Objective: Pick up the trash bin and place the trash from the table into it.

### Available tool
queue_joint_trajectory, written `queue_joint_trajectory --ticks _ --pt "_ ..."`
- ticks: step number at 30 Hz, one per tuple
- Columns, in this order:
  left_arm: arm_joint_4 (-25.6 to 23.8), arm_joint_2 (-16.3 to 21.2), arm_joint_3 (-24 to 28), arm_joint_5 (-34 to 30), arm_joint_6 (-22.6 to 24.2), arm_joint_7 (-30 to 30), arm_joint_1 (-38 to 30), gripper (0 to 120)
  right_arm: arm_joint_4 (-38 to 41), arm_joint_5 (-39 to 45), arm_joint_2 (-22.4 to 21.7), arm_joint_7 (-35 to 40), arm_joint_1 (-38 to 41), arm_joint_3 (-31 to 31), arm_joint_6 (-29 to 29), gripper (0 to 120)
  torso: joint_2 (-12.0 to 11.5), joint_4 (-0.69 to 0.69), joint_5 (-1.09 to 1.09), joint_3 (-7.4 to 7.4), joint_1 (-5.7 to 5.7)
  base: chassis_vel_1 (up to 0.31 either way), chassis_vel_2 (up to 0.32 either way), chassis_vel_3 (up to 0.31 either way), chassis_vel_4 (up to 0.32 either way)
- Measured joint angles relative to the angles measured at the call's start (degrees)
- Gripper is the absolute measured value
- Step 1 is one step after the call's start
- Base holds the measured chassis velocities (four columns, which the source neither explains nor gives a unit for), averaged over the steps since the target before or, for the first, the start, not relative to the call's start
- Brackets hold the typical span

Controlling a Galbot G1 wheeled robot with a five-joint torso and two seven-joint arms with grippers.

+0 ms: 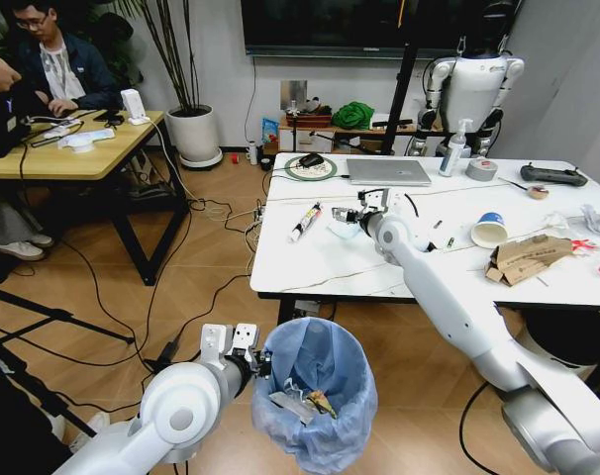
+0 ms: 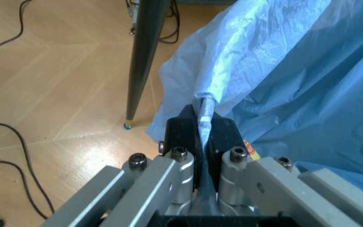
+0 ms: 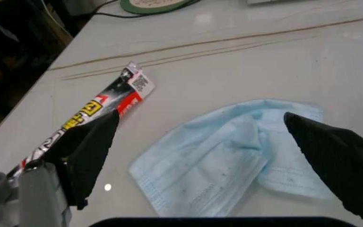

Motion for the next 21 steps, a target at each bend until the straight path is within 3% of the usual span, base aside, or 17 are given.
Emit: queue_joint_trajectory --ticks 10,21 --pt "-0.37 0.07 -0.33 -0.07 0.00 0.04 0.24 0 -4.05 -2.02 0.54 -1.00 0.53 -1.59 0.48 82 0.00 0.00 0.00 0.00 0.00 0.000 0.000 0.000 0.000" --pt "-0.46 0.04 -0.60 -0.14 0.00 0.83 0.26 0 -5.20 -4.03 0.47 -1.35 -0.37 -2.00 1.45 42 0.00 -0.01 0.00 -0.01 -0.01 0.000 0.000 0.000 0.000"
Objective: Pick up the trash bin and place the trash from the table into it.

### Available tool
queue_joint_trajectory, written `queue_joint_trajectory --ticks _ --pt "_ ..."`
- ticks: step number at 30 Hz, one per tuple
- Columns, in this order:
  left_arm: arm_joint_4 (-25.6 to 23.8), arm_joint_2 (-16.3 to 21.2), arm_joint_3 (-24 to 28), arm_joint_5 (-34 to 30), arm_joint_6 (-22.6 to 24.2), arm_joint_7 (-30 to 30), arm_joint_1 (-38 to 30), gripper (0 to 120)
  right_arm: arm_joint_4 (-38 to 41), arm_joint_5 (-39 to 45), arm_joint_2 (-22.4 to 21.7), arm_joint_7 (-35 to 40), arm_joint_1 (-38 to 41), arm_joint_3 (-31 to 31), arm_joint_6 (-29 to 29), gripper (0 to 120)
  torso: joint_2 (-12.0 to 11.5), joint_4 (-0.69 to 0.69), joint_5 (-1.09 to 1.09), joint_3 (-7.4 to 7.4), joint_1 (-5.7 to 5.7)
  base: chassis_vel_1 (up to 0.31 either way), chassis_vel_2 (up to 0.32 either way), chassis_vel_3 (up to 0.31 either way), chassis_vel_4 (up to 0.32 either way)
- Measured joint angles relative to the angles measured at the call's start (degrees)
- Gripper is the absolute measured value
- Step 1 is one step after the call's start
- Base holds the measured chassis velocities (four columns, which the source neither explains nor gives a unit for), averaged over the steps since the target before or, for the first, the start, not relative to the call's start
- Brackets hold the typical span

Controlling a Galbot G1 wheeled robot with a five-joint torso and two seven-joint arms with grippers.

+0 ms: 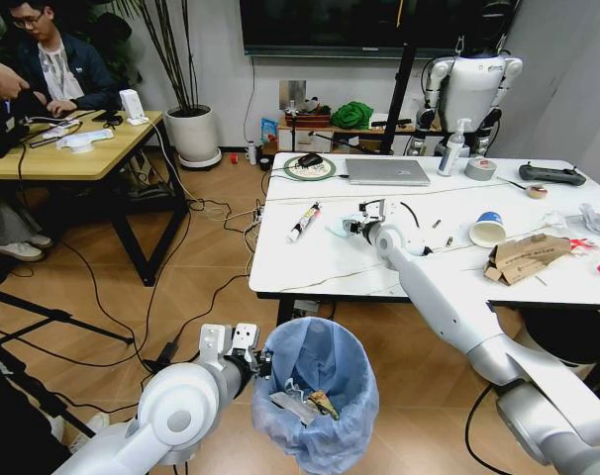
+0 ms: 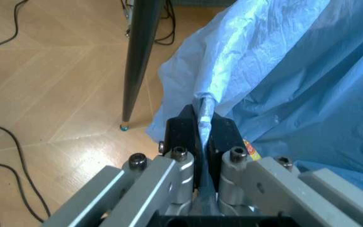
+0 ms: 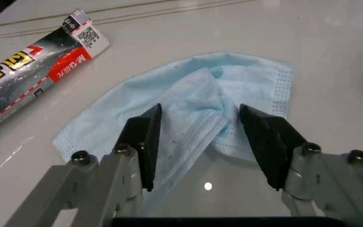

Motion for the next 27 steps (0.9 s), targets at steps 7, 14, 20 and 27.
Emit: queue_joint_trajectory --ticks 7,14,20,27 --pt "0.15 0.18 -0.08 0.01 0.00 0.29 -0.33 0 0.08 -2.34 -0.21 -0.23 -0.96 -0.02 0.63 16 0.00 0.00 0.00 -0.01 0.00 0.000 0.000 0.000 0.000" --pt "0.29 0.27 -0.13 0.01 0.00 0.34 -0.44 0 1.77 -2.62 -0.94 -0.24 -2.18 0.39 1.14 0 0.00 0.01 0.01 0.00 0.00 0.000 0.000 0.000 0.000" --pt "0.31 0.28 -0.19 0.01 0.00 0.34 -0.43 0 11.08 0.50 -5.04 0.32 -5.34 1.70 1.22 0 0.00 0.02 0.02 0.01 0.01 0.000 0.000 0.000 0.000" --pt "0.55 0.22 -0.40 0.00 0.00 0.33 -0.42 0 33.95 9.72 -16.14 -2.90 -13.33 2.96 1.32 0 0.00 -0.03 0.02 0.00 0.00 0.000 0.000 0.000 0.000"
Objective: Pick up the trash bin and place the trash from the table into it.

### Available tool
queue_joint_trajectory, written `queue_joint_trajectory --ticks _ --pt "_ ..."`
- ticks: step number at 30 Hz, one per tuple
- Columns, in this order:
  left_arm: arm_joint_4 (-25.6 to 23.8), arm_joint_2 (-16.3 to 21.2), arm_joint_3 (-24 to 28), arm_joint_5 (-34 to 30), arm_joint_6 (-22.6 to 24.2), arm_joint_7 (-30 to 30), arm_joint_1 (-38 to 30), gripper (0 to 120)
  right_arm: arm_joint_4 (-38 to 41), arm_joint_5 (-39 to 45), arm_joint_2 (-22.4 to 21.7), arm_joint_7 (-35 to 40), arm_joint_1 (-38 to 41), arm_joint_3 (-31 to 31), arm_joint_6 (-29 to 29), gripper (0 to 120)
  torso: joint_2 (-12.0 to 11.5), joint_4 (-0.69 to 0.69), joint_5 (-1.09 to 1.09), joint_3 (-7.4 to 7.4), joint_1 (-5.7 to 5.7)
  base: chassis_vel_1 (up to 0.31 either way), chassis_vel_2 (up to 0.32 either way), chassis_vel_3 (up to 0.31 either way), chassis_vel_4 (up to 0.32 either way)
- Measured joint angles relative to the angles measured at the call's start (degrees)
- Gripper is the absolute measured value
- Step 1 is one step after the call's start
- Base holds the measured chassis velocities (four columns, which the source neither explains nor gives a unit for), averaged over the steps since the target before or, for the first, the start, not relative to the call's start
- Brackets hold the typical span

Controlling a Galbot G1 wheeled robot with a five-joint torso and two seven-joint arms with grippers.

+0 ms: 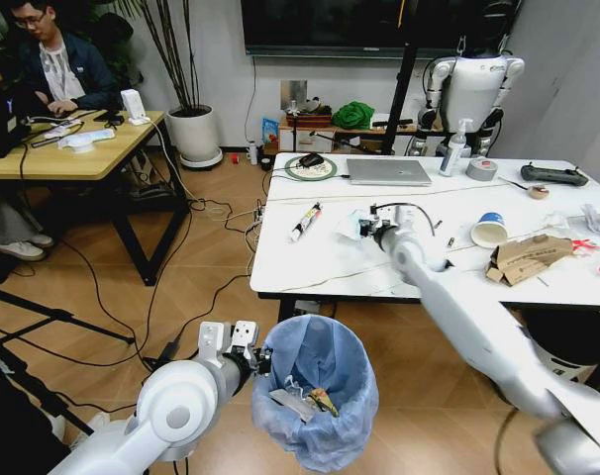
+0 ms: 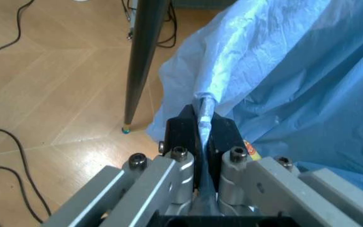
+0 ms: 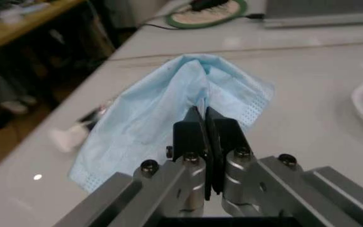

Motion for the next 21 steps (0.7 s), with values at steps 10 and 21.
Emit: queue_joint_trajectory --ticks 10,21 --pt "0.80 -0.35 -0.02 -0.06 0.00 -0.43 -0.57 0 26.62 6.99 -7.55 -5.87 -10.01 -2.91 -0.77 0 0.01 0.04 -0.01 -0.01 0.00 0.000 0.000 0.000 0.000" --pt "0.88 -0.51 -0.15 -1.31 0.00 -1.15 -1.21 0 31.06 -4.55 -15.53 -21.77 -21.61 -2.48 0.01 0 0.01 0.02 0.00 0.00 -0.01 0.000 0.000 0.000 0.000"
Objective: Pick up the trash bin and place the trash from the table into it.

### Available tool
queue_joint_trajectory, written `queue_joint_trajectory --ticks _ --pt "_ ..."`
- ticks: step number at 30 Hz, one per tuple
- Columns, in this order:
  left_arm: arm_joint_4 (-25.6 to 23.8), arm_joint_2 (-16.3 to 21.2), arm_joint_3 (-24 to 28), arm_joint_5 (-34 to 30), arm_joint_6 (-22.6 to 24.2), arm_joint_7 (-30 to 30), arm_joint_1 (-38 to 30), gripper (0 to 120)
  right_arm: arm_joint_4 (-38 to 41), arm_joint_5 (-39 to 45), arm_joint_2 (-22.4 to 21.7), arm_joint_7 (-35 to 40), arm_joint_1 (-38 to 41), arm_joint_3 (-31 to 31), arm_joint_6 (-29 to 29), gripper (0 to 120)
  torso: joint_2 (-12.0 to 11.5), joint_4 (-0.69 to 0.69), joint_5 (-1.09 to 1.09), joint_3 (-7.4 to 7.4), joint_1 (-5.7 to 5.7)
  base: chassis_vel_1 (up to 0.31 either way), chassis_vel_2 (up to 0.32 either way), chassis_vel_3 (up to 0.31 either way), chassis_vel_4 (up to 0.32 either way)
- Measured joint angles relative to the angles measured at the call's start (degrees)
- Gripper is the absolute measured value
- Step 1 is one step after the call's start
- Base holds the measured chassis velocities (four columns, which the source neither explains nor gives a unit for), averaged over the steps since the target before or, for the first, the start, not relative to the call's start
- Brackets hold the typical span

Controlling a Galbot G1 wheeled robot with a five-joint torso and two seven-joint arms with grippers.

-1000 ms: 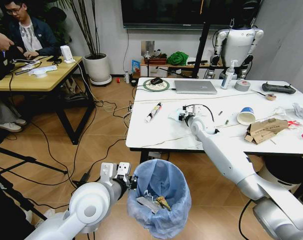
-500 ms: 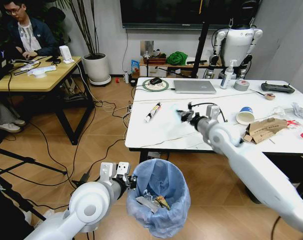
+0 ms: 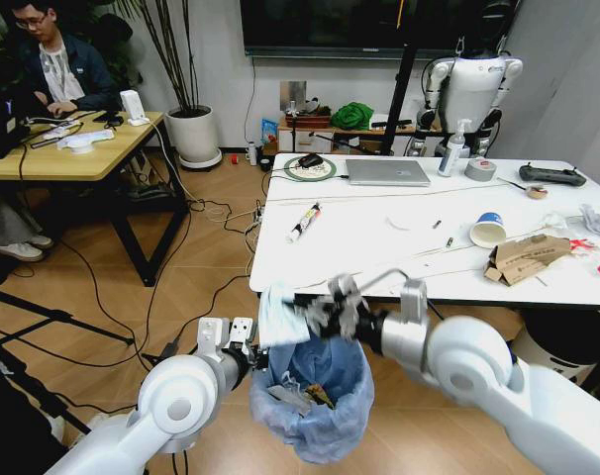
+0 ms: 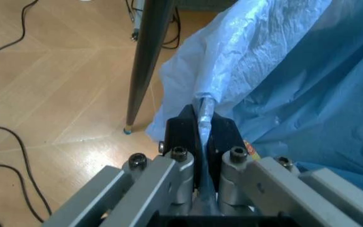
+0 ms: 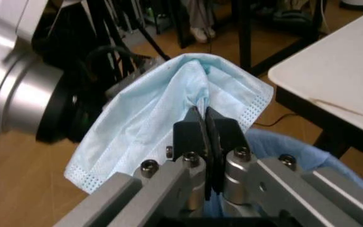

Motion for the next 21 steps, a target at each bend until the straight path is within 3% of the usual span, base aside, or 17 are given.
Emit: queue_joint_trajectory --ticks 6,8,10,15,21 --pt "-0.54 0.17 -0.07 -0.33 0.00 -0.09 -0.06 0 -2.51 -9.48 -1.56 -8.22 -1.45 0.91 2.43 1 0.00 0.01 -0.01 0.01 0.01 0.000 0.000 0.000 0.000" --pt "-0.97 0.41 -0.19 -0.45 0.00 -0.18 0.11 0 -3.79 -14.57 -1.87 -11.39 -1.51 1.09 3.90 12 0.00 0.01 0.00 0.01 0.01 0.000 0.000 0.000 0.000" --pt "-1.10 0.49 -0.23 -0.49 0.00 -0.19 0.19 0 -4.14 -15.73 -1.86 -11.98 -1.46 1.08 4.19 15 0.00 0.01 0.00 0.01 0.01 0.000 0.000 0.000 0.000" --pt "-1.40 0.66 -0.50 -0.61 0.00 -0.23 0.34 0 -4.91 -17.23 -1.47 -12.12 -1.50 0.88 4.57 38 0.00 0.01 -0.01 0.01 0.01 0.000 0.000 0.000 0.000" --pt "-1.66 0.73 -0.68 -0.66 0.00 -0.24 0.57 0 -4.92 -17.05 -1.47 -11.52 -1.62 1.25 4.75 50 0.00 0.01 -0.02 0.01 0.01 0.000 0.000 0.000 0.000"
